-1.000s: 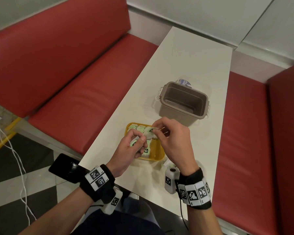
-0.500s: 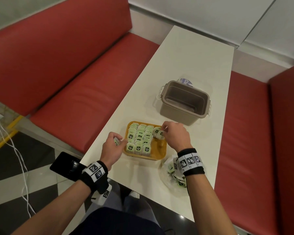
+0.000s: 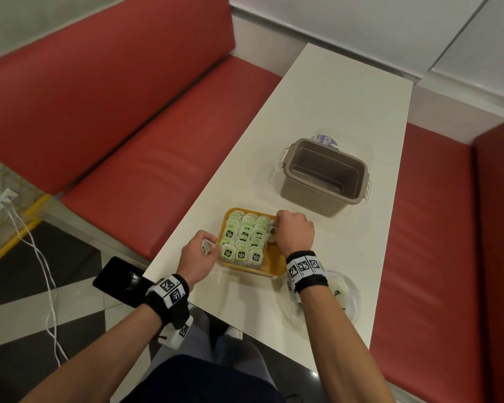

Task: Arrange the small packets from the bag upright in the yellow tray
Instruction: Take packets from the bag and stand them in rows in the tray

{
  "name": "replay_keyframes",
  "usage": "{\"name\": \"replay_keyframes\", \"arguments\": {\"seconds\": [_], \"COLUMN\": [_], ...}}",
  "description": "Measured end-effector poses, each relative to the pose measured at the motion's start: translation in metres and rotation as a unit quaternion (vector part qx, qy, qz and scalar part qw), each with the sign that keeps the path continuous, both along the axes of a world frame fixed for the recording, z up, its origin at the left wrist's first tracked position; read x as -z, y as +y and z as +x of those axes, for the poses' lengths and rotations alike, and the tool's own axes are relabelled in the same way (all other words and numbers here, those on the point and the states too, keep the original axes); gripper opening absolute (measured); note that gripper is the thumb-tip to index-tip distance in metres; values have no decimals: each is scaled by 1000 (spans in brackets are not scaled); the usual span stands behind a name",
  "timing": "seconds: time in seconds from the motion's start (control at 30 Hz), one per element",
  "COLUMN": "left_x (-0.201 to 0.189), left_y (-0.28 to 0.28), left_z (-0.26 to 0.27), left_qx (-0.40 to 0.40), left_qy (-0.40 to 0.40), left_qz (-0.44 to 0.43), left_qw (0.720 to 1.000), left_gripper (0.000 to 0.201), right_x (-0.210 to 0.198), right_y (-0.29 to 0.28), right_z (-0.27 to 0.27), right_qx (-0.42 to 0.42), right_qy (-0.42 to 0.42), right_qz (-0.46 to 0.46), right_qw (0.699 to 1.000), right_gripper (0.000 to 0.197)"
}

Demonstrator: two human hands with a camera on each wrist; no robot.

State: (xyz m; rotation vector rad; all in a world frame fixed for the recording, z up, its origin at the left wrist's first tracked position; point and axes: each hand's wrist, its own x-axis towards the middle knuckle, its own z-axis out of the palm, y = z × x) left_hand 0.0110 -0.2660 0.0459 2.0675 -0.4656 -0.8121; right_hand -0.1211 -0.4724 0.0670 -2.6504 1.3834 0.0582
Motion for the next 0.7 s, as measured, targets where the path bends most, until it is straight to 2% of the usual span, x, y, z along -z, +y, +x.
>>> {"name": "replay_keyframes", "arguments": {"seconds": [0.23, 0.33, 0.4, 0.5, 0.57, 0.63, 0.7], "left_x": [-8, -17, -30, -60, -76, -86, -95], "left_y": [1, 3, 4, 6, 8, 9, 11], "left_z": [2, 6, 6, 3, 0, -5, -9], "left_qx": [-41, -80, -108, -99, -59, -19, 26], "left_qy": [41, 138, 233, 349, 386, 390, 354], "left_qz": [-16, -84, -154, -249, -281, -284, -268], "left_qw": [998, 984, 954, 898, 877, 876, 895], "left_gripper": [25, 23, 33, 39, 38, 36, 39], "right_x": [-8, -21, -33, -54, -71, -89, -99], "right_y": [7, 10, 14, 26, 41, 57, 69], "right_z": [0, -3, -6, -8, -10, -11, -12], "right_qx": [12, 29, 41, 28, 10, -20, -43], "right_qy": [-14, -73, -133, -244, -329, -388, -411], "right_qz": [-15, 6, 32, 101, 158, 200, 245], "right_qw": [1000, 997, 990, 964, 931, 900, 877], "right_gripper": [17, 10, 12, 12, 9, 4, 4]}}
